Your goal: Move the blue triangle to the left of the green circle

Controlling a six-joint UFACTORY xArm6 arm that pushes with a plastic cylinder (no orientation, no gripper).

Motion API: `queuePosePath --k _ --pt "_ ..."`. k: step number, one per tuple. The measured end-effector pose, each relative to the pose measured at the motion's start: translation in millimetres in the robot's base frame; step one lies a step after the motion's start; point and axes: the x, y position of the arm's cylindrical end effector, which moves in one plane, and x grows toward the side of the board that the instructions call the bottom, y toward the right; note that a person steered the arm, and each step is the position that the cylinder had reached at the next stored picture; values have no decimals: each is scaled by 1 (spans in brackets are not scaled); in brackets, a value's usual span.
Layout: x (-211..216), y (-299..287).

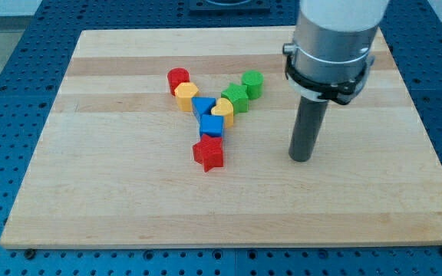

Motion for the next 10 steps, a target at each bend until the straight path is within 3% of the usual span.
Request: queuePosePath --k 3,10 --pt "17 -8" --pt "38 -116"
